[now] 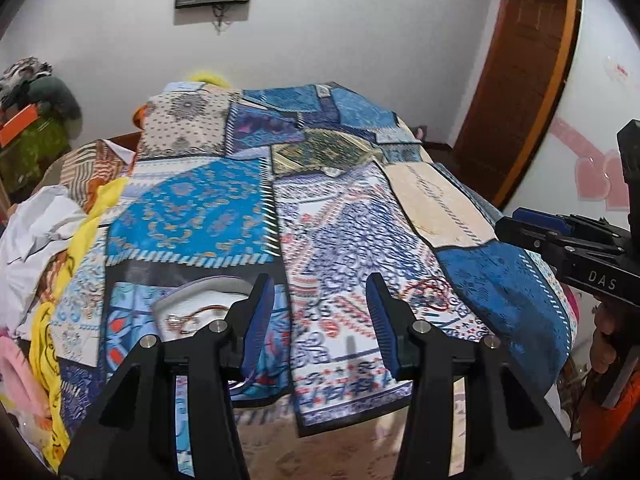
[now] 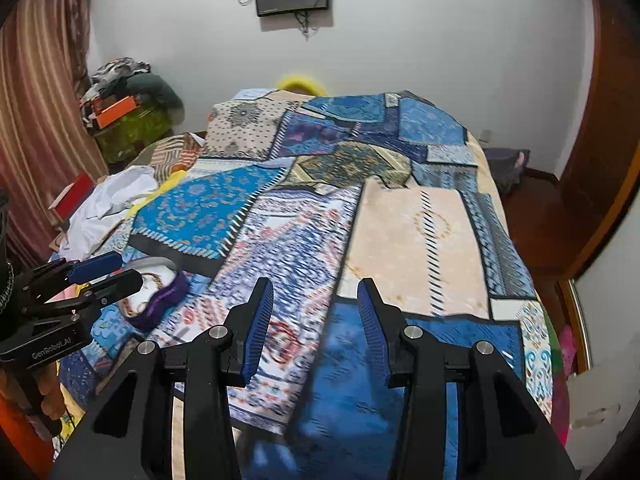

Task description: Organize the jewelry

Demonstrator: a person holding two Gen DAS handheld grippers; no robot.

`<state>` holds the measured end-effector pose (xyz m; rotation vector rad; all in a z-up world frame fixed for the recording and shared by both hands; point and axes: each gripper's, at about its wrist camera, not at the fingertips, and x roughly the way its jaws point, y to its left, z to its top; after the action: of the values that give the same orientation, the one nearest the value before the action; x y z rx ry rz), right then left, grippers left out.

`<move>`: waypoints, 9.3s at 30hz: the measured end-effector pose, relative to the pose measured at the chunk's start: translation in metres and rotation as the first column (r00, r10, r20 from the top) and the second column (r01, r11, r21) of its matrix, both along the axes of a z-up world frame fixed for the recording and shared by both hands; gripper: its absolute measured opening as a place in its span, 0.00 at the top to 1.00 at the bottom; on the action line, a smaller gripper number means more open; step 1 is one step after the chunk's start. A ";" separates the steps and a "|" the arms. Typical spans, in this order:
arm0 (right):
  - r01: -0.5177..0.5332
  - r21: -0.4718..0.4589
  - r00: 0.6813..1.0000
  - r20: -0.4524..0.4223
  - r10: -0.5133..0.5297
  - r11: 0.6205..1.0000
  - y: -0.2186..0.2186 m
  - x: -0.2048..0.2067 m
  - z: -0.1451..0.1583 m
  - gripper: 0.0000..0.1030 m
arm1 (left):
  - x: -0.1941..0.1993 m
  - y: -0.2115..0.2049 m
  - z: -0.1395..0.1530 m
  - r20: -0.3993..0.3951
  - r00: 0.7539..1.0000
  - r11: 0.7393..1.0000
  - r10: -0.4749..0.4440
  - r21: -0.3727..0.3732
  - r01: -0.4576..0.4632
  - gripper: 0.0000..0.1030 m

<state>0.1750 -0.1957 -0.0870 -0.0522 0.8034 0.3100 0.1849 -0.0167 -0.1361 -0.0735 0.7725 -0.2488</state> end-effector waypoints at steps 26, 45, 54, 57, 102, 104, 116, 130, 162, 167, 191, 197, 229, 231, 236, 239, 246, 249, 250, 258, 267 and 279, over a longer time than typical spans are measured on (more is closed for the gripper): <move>-0.011 0.053 0.990 -0.143 0.019 0.999 -0.029 0.007 -0.054 0.61 | 0.026 -0.062 -0.055 -0.116 0.986 0.992 -0.117 0.038 0.122 0.59; -0.078 0.054 0.985 -0.151 0.086 0.995 -0.007 0.001 -0.054 0.61 | 0.014 -0.054 -0.044 -0.084 0.990 0.993 -0.113 0.033 0.116 0.80; -0.122 0.039 0.984 -0.128 0.126 0.992 0.014 -0.003 -0.057 0.61 | 0.004 -0.038 -0.044 -0.083 0.993 0.996 -0.083 0.023 0.085 0.80; -0.118 0.036 0.985 -0.122 0.122 0.992 0.016 0.002 -0.057 0.69 | 0.004 -0.034 -0.046 -0.085 0.993 0.997 -0.077 0.015 0.078 0.80; -0.068 0.044 0.995 0.078 0.065 0.997 0.023 -0.008 0.029 0.98 | -0.038 0.015 0.007 0.055 0.998 1.000 0.006 -0.018 -0.005 0.80; -0.076 0.042 0.993 0.093 0.072 0.996 0.029 -0.009 0.035 0.98 | -0.042 0.020 0.009 0.061 0.998 1.000 0.012 -0.020 -0.011 0.80; -0.150 0.045 0.979 0.147 0.142 0.988 0.075 -0.015 0.054 0.98 | -0.057 0.060 0.016 0.091 0.993 0.997 0.080 -0.018 -0.078 0.80; -0.283 0.064 0.953 0.132 0.272 0.957 0.139 -0.011 0.050 0.98 | -0.057 0.094 0.009 0.084 0.985 0.989 0.151 -0.016 -0.150 0.80; -0.380 0.076 0.898 -0.210 0.388 0.922 0.189 0.034 -0.054 0.98 | -0.011 0.100 -0.056 -0.061 0.992 0.992 0.114 -0.038 -0.117 0.80; -0.386 0.076 0.890 -0.231 0.393 0.919 0.189 0.034 -0.058 0.98 | -0.006 0.097 -0.058 -0.067 0.992 0.993 0.110 -0.036 -0.112 0.80; -0.325 0.061 0.937 -0.119 0.330 0.944 0.155 0.012 -0.016 0.65 | -0.024 0.088 -0.026 -0.031 0.991 0.992 0.127 0.013 -0.127 0.68; -0.287 0.063 0.956 -0.048 0.290 0.956 0.128 -0.002 0.005 0.65 | -0.034 0.080 0.001 0.031 0.990 0.991 0.134 0.019 -0.135 0.61; -0.011 -0.003 0.995 -0.100 0.011 1.000 -0.027 -0.017 -0.030 0.59 | -0.001 -0.041 -0.029 -0.088 0.995 0.998 -0.054 0.006 0.055 0.50; -0.015 0.003 0.993 -0.116 0.016 1.000 -0.028 -0.015 -0.036 0.59 | 0.005 -0.046 -0.038 -0.110 0.992 0.997 -0.070 0.007 0.071 0.50; -0.059 0.008 0.988 -0.143 0.060 0.998 -0.017 -0.007 -0.049 0.59 | 0.016 -0.054 -0.048 -0.127 0.988 0.996 -0.092 0.004 0.093 0.54; -0.082 0.005 0.985 -0.149 0.082 0.997 -0.009 -0.003 -0.056 0.59 | 0.023 -0.058 -0.052 -0.134 0.986 0.994 -0.104 0.002 0.105 0.60; -0.135 0.007 0.979 -0.156 0.134 0.991 0.003 0.005 -0.066 0.67 | 0.032 -0.060 -0.059 -0.133 0.984 0.993 -0.121 -0.005 0.121 0.70; -0.153 0.007 0.975 -0.161 0.152 0.988 0.007 0.007 -0.070 0.74 | 0.033 -0.061 -0.062 -0.130 0.984 0.992 -0.124 -0.004 0.125 0.71; -0.157 0.003 0.975 -0.161 0.155 0.988 0.008 0.008 -0.071 0.77 | 0.033 -0.061 -0.062 -0.129 0.984 0.992 -0.123 -0.005 0.123 0.72; -0.186 -0.029 0.973 -0.145 0.180 0.982 0.019 0.007 -0.077 0.91 | 0.034 -0.061 -0.064 -0.125 0.986 0.994 -0.109 0.003 0.110 0.82; -0.165 -0.011 0.976 -0.145 0.162 0.986 0.020 0.006 -0.070 0.92 | 0.024 -0.059 -0.053 -0.110 0.988 0.995 -0.104 -0.004 0.105 0.93; -0.126 -0.004 0.989 -0.072 0.126 0.992 0.016 -0.006 -0.035 0.92 | 0.001 -0.045 -0.021 -0.033 0.996 0.997 -0.081 -0.012 0.081 0.93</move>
<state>0.1694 -0.1795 -0.1223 -0.1003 0.8744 0.4298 0.1859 -0.0615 -0.1570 -0.0567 0.8080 -0.3297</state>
